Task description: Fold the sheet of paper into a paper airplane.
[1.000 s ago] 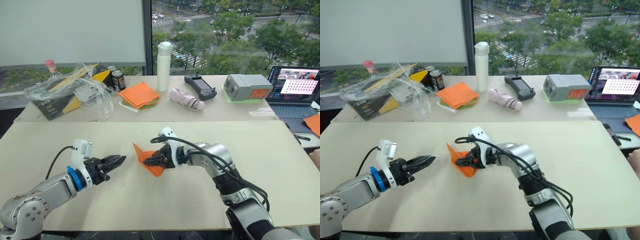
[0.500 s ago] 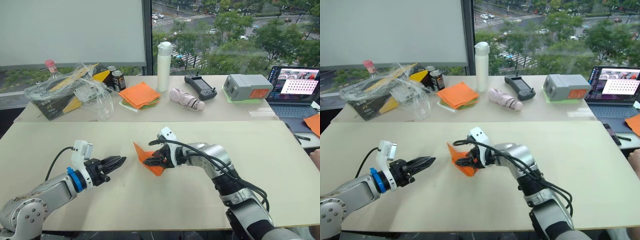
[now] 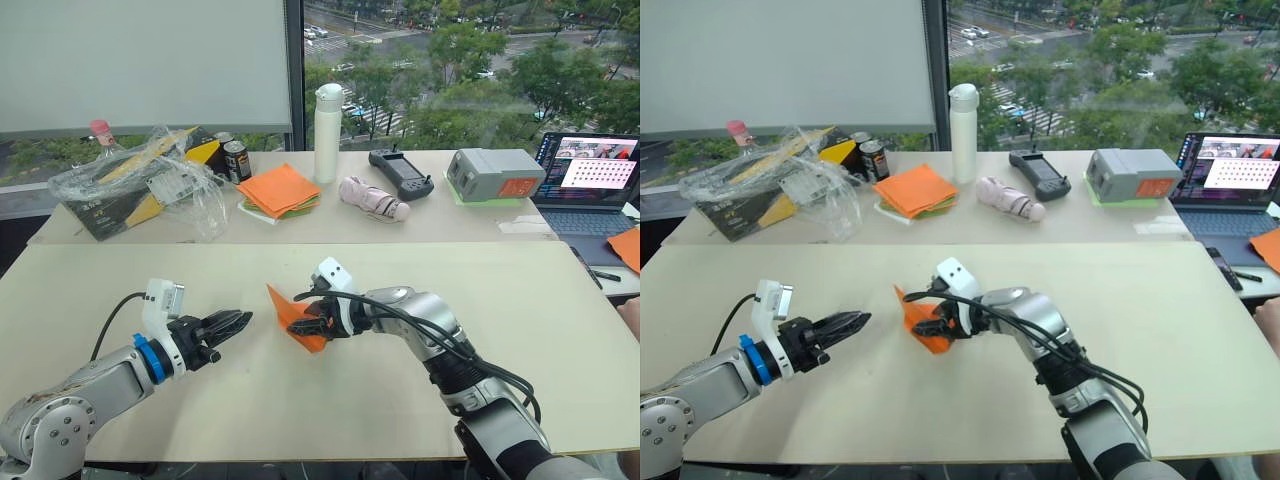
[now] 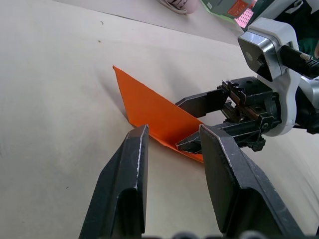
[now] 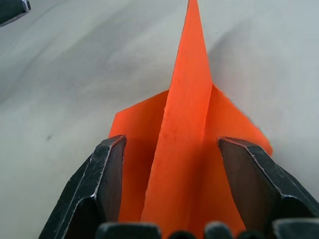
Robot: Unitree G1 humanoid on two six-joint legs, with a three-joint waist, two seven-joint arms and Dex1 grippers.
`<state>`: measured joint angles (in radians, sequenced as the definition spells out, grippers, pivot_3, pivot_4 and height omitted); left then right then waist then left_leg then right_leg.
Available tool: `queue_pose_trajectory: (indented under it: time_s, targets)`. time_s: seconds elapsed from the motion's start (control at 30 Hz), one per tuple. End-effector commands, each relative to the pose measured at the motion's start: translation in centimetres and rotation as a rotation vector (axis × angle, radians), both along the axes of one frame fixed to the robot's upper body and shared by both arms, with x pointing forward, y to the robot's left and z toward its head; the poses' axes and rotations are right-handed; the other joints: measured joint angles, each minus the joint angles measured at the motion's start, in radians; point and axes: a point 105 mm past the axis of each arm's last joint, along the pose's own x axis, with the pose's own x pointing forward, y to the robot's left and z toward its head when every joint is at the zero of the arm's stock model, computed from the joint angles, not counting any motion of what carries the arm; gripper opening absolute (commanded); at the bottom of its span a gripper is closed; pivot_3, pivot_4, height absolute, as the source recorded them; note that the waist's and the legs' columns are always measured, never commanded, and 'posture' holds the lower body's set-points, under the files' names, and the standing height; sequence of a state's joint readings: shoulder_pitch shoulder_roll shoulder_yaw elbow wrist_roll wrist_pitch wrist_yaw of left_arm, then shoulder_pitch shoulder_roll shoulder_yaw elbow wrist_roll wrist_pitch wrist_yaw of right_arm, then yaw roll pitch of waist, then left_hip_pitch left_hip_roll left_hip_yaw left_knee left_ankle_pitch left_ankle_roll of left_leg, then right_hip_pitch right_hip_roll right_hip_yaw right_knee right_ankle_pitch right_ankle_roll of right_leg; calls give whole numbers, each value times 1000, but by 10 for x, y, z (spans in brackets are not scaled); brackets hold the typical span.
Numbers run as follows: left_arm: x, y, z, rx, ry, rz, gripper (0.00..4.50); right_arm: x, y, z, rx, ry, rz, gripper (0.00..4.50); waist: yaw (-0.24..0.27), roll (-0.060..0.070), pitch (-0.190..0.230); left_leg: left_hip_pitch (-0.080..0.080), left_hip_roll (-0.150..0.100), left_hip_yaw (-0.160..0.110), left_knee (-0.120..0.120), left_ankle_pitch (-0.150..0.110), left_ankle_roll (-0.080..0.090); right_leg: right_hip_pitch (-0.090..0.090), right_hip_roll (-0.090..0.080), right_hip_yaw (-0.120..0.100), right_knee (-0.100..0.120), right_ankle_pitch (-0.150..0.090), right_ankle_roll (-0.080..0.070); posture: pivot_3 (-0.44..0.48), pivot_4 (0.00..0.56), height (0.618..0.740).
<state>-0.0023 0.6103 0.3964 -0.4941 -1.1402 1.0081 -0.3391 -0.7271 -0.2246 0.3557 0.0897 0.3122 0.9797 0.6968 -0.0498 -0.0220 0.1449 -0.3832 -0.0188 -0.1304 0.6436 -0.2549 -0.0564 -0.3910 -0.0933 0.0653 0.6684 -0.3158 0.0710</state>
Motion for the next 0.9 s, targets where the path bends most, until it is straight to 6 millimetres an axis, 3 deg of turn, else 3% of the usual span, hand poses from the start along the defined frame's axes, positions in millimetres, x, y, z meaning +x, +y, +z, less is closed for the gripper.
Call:
queue_pose_trajectory:
  time_s: [0.03, 0.27, 0.47, 0.6, 0.9]
  targets:
    - [-2, -2, 10, 10, -45, -14, 1729, -2, 2, 2, 3, -23, 15, 2423, 0, 0, 0, 0, 0, 0, 0, 0, 0, 0, 0, 0, 0, 0, 0, 0, 150, 740]
    - [-2, -3, 10, 7, -45, -9, 1729, -2, 2, -3, -29, -25, 19, 20, 0, 0, 0, 0, 0, 0, 0, 0, 0, 0, 0, 0, 0, 0, 0, 0, 150, 740]
    - [-1, -3, 9, 7, -44, -6, 1729, -2, -1, -7, -96, -111, 47, 20, 1, 0, 0, 0, 0, 0, 0, 0, 0, 0, 0, 0, 0, 0, 0, 0, 150, 740]
    - [-1, -6, 10, 5, -49, -9, 1729, 1, -11, 1, -90, -167, 33, 20, 4, 0, 0, 0, 0, 0, 0, 0, 0, 0, 0, 0, 0, 0, 0, 0, 150, 740]
    - [-1, -11, 8, 7, -52, -28, 1729, 24, -70, 38, -98, -288, -248, 20, 6, 0, 0, 0, -1, 0, 0, 0, 0, 0, -1, 0, -1, 0, 0, 0, 150, 740]
